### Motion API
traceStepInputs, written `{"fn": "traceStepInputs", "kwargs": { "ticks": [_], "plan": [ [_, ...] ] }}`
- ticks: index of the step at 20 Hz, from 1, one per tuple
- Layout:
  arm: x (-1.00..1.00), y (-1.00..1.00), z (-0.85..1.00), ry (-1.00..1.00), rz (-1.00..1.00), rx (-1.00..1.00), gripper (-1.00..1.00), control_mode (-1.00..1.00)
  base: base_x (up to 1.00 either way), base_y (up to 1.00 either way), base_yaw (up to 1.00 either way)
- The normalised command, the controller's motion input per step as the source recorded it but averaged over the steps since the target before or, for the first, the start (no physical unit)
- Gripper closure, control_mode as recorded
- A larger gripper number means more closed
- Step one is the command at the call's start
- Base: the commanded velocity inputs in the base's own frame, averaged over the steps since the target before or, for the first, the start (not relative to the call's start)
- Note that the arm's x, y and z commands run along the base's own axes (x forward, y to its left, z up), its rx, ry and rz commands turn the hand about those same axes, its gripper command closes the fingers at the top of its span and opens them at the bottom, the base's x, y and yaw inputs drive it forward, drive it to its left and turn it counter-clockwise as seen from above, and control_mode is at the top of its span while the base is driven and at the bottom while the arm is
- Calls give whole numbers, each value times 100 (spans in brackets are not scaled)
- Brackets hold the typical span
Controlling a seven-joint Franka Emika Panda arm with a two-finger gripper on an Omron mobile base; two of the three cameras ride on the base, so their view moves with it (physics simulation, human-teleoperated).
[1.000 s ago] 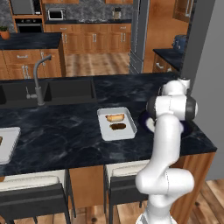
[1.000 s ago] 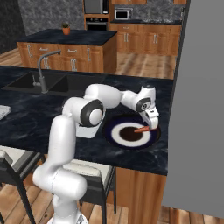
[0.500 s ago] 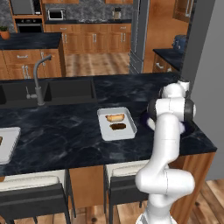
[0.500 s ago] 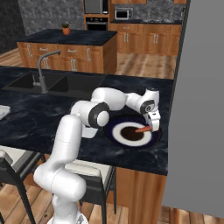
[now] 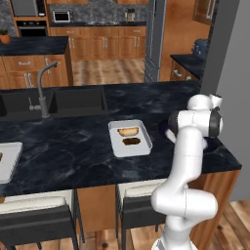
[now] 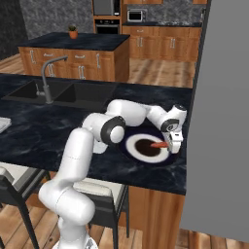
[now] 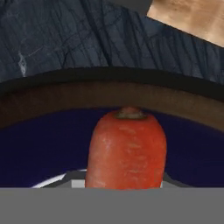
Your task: Place one cooked food and one vegetable from the large plate to each tupperware container.
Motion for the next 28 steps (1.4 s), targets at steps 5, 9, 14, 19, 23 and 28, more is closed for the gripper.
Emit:
{"fn": "traceStepInputs", "kwargs": {
  "ticks": [5, 9, 14, 19, 23, 28],
  "plan": [
    [-83, 92, -7, -28, -6, 5, 100, -100, 0, 0, 0],
    [-38, 89, 60, -21, -7, -4, 100, -100, 0, 0, 0],
    [-36, 38, 76, -2, 0, -6, 100, -100, 0, 0, 0],
    [-21, 38, 86, 0, 1, -2, 100, -100, 0, 0, 0],
    [-26, 46, 46, -2, 0, 0, 100, -100, 0, 0, 0],
    [-33, 78, 7, -5, 9, 0, 100, -100, 0, 0, 0]
  ]
}}
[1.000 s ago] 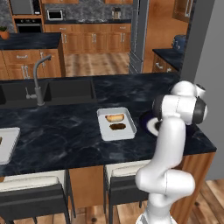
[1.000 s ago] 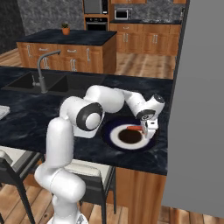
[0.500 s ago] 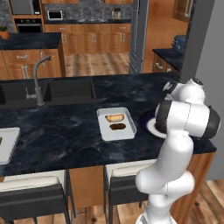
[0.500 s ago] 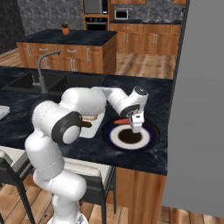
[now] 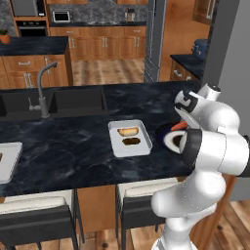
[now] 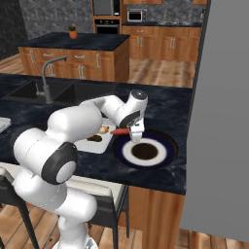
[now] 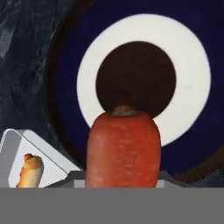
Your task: Place one cooked food and one vegetable from the large plate to each tupperware container.
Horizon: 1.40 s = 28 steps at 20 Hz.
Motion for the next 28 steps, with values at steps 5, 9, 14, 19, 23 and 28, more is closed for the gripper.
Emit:
{"fn": "traceStepInputs", "kwargs": {
  "ticks": [5, 9, 14, 19, 23, 28],
  "plan": [
    [-15, 59, 7, -10, 8, 0, 100, -100, 0, 0, 0],
    [-30, 25, 21, -23, 3, -2, 100, -100, 0, 0, 0],
    [-38, 10, 19, -20, 2, 0, 100, -100, 0, 0, 0],
    [-27, 12, 9, -8, 1, 0, 100, 100, -34, 27, 1],
    [0, 0, 0, 0, 0, 0, 100, 100, -65, 95, 1],
    [0, 0, 0, 0, 0, 0, 100, 100, -17, 100, 0]
  ]
}}
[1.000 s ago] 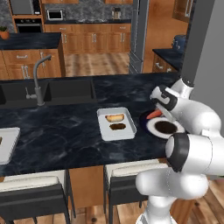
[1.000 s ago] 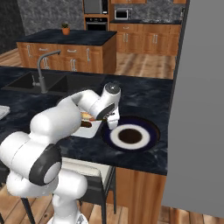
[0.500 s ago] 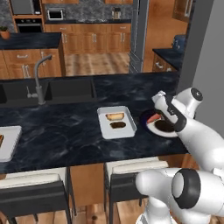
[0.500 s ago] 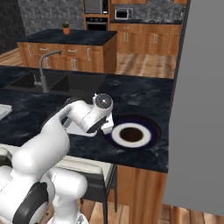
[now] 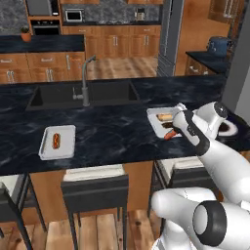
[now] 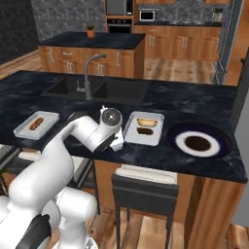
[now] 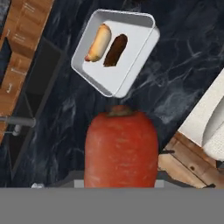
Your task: Place one cooked food and one vegetable from the large plate to each tupperware container.
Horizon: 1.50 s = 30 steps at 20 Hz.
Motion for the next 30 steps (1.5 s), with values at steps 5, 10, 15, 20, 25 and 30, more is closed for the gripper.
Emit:
{"fn": "traceStepInputs", "kwargs": {
  "ticks": [5, 10, 15, 20, 25, 30],
  "plan": [
    [0, 0, 0, 0, 0, 0, 100, 100, -1, 100, 0],
    [0, 0, 0, 0, 0, 0, 100, 100, 5, 100, 0],
    [0, 0, 0, 0, 0, 0, 100, 100, 74, 80, 0],
    [0, 0, 0, 0, 0, 0, 100, 100, 100, 15, 0],
    [0, 0, 0, 0, 0, 0, 100, 100, 94, -3, 0],
    [53, 1, 0, 11, 2, 0, 100, -100, 20, 0, 0]
  ]
}}
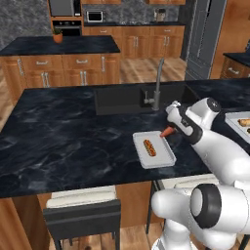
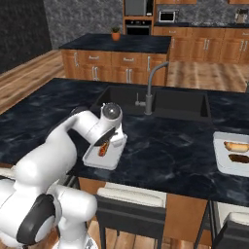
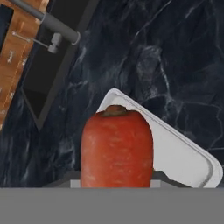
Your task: Place one cooked food and one vegetable from the large plate to each tupperware container.
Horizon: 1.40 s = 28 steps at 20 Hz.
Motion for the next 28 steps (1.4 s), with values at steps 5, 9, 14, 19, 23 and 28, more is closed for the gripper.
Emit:
{"fn": "traceStepInputs", "kwargs": {
  "ticks": [5, 9, 14, 19, 23, 28],
  "plan": [
    [57, -1, -18, 10, 28, -43, 100, -100, 0, 0, 0],
    [51, -2, -35, 39, 47, -56, 100, -100, 0, 0, 0],
    [35, -1, -32, 21, 45, -5, 100, -100, 0, 0, 0],
    [52, 11, -26, 25, 37, -10, 100, -100, 0, 0, 0],
    [2, 33, -9, 10, 11, -34, 100, -100, 0, 0, 0],
    [1, 1, -51, 16, 17, -10, 100, -100, 0, 0, 0]
  ]
}}
